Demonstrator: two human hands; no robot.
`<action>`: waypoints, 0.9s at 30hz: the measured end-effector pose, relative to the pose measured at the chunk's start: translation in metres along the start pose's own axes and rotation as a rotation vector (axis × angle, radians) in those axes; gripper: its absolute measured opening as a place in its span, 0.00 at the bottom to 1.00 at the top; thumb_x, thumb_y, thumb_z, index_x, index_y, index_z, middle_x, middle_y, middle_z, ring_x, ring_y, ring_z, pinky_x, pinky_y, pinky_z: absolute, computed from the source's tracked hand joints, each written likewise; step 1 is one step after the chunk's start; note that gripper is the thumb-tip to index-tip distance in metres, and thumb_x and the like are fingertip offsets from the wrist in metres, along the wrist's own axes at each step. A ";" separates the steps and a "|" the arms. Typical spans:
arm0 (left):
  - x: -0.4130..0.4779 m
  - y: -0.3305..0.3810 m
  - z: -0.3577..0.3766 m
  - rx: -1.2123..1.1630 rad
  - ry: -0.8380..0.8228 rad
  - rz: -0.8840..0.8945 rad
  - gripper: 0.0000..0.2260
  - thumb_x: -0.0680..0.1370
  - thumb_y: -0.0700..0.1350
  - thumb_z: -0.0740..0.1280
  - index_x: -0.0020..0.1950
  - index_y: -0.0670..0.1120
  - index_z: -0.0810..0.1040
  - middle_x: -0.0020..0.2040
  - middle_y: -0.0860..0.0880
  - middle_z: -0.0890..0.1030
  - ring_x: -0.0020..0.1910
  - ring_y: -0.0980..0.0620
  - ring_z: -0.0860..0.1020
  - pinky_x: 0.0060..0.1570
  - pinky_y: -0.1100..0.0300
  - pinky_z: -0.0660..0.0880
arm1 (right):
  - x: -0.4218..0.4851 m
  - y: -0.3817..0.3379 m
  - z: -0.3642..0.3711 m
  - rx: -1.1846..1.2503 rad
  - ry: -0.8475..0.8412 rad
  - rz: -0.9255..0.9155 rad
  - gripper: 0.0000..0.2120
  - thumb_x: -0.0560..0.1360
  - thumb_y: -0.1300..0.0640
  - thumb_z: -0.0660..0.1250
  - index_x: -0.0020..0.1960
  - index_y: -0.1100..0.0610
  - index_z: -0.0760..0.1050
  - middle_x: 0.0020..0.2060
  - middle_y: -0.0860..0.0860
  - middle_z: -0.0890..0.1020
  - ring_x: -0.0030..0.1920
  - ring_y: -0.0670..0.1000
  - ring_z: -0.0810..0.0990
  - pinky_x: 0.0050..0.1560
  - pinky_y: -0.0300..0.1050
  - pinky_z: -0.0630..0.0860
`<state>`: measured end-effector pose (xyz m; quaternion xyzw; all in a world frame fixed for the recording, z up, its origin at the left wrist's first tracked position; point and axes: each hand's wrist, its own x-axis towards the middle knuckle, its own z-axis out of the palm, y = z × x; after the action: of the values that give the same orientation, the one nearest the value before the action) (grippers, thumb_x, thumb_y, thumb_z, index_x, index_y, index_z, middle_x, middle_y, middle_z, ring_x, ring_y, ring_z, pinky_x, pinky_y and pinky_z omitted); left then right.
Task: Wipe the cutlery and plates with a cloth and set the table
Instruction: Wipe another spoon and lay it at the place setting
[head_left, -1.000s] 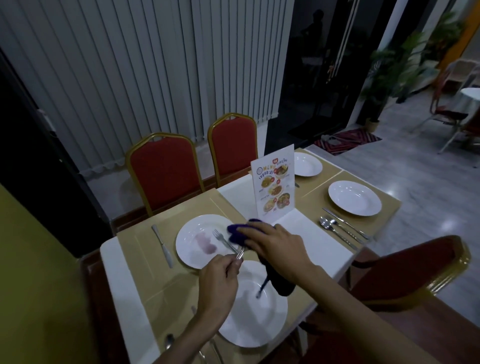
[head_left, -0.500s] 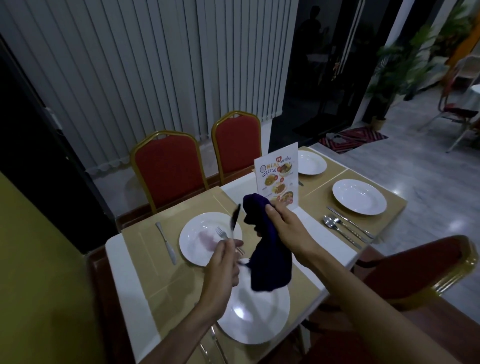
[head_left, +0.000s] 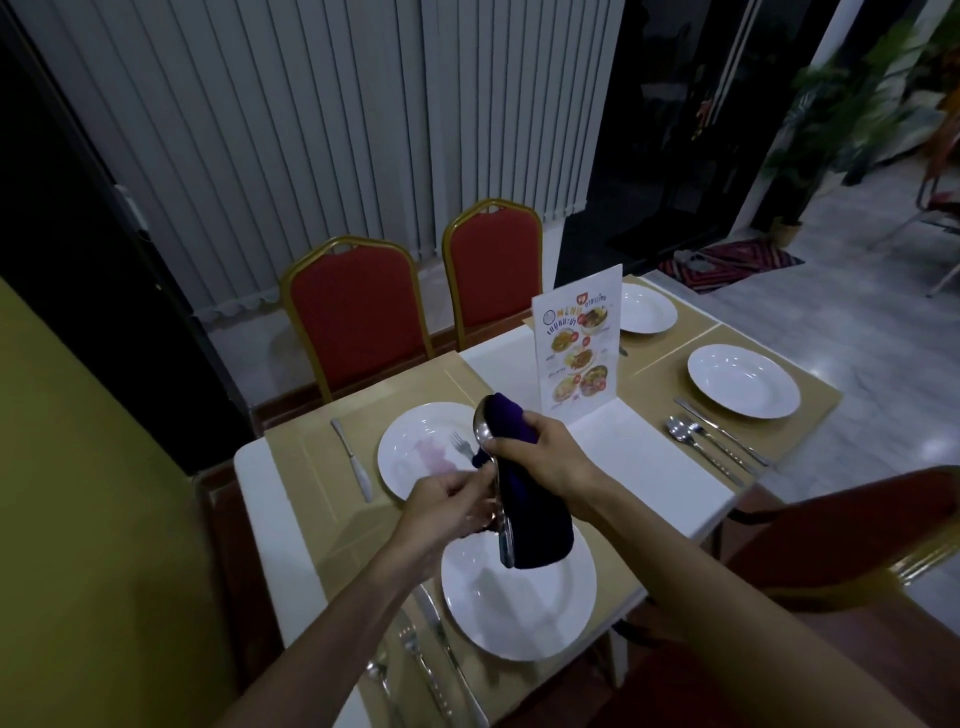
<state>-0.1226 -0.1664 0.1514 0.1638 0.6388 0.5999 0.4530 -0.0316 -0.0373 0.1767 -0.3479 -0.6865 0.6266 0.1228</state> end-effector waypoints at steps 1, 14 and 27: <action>0.003 0.002 -0.005 -0.040 0.068 0.049 0.10 0.78 0.48 0.69 0.51 0.42 0.82 0.48 0.42 0.84 0.45 0.46 0.83 0.48 0.56 0.82 | 0.001 0.002 0.002 -0.030 0.008 -0.010 0.12 0.75 0.52 0.72 0.55 0.51 0.75 0.47 0.52 0.83 0.45 0.52 0.83 0.43 0.43 0.81; 0.033 0.018 -0.016 -0.120 0.516 0.189 0.02 0.75 0.39 0.71 0.47 0.43 0.82 0.38 0.48 0.83 0.37 0.54 0.79 0.34 0.66 0.77 | 0.006 0.012 0.036 -0.155 -0.049 0.028 0.18 0.72 0.46 0.74 0.57 0.52 0.75 0.46 0.52 0.84 0.45 0.53 0.85 0.50 0.50 0.83; 0.071 0.013 -0.052 -0.244 0.396 -0.159 0.05 0.75 0.44 0.72 0.48 0.44 0.83 0.45 0.48 0.82 0.46 0.52 0.79 0.42 0.60 0.74 | 0.022 0.024 0.066 -0.279 -0.068 0.079 0.13 0.74 0.49 0.72 0.54 0.55 0.78 0.41 0.54 0.84 0.40 0.53 0.85 0.45 0.47 0.83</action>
<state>-0.2057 -0.1419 0.1292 -0.0637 0.6490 0.6555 0.3809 -0.0795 -0.0749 0.1359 -0.3668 -0.7565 0.5409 0.0249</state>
